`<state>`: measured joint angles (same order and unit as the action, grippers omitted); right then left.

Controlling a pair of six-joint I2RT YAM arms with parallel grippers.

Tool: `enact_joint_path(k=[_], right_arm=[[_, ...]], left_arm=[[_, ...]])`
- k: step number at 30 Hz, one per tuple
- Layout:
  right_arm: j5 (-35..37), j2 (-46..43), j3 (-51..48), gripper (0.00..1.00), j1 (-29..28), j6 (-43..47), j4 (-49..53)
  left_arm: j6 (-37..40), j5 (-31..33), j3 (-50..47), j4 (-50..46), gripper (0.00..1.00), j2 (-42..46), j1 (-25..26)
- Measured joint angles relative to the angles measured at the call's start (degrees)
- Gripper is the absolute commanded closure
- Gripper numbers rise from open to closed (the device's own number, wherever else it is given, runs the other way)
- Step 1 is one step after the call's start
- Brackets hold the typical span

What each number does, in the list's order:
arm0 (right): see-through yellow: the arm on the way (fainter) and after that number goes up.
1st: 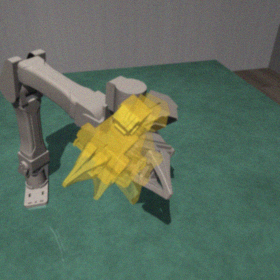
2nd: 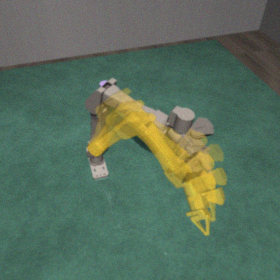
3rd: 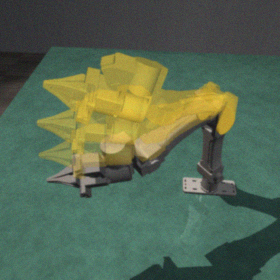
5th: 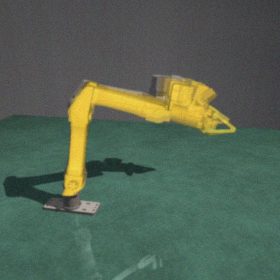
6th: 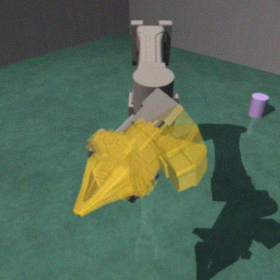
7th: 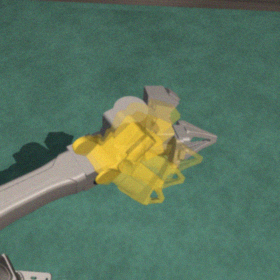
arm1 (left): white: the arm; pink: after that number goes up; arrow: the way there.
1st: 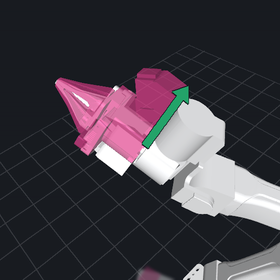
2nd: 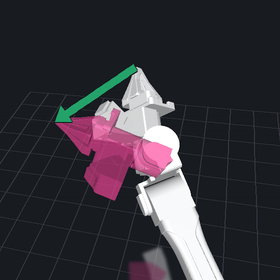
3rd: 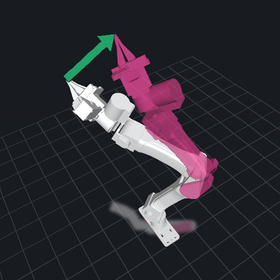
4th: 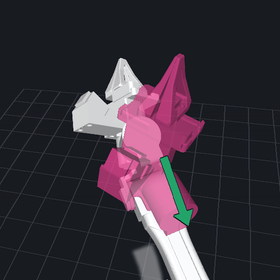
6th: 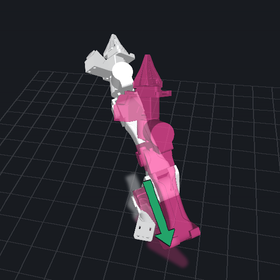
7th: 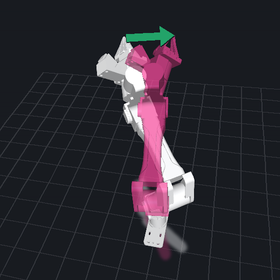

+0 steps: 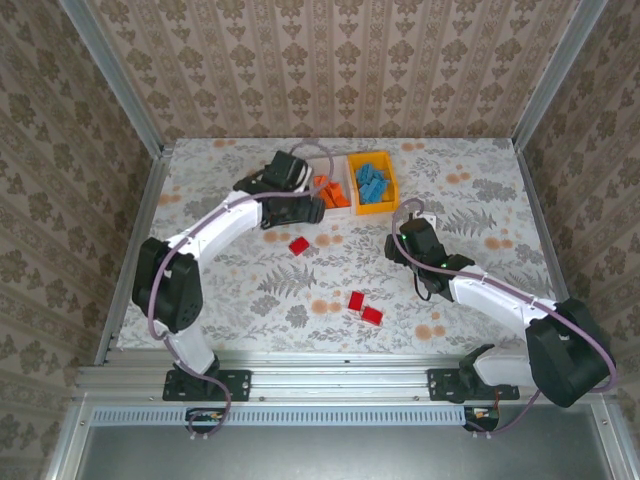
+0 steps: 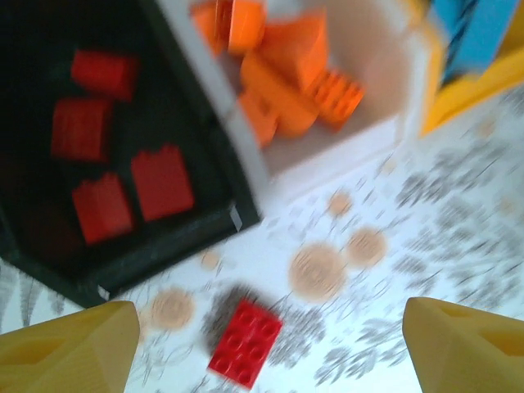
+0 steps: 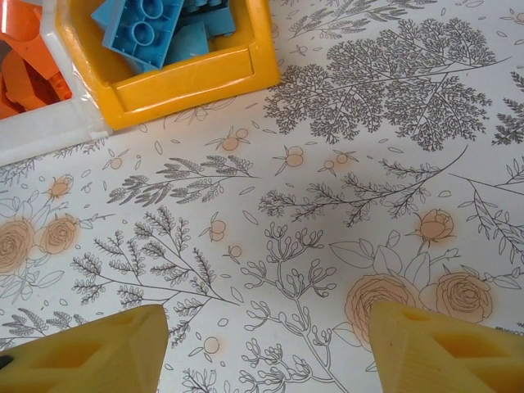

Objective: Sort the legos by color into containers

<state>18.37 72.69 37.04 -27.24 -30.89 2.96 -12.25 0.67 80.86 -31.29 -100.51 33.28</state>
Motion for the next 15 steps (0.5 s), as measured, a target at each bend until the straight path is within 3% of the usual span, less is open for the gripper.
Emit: enact_joint_path(k=[9, 15], right_arm=[[-0.87, 0.0, -0.02, 0.32, 0.0, 0.0, 0.0], [-0.87, -0.02, -0.02, 0.32, 0.0, 0.02, 0.0]], left_arm=[[5.68, -0.74, -9.92, 7.96, 0.07, -6.01, -2.23], [7.08, -3.5, -9.94, 12.13, 0.15, -7.91, -2.99]])
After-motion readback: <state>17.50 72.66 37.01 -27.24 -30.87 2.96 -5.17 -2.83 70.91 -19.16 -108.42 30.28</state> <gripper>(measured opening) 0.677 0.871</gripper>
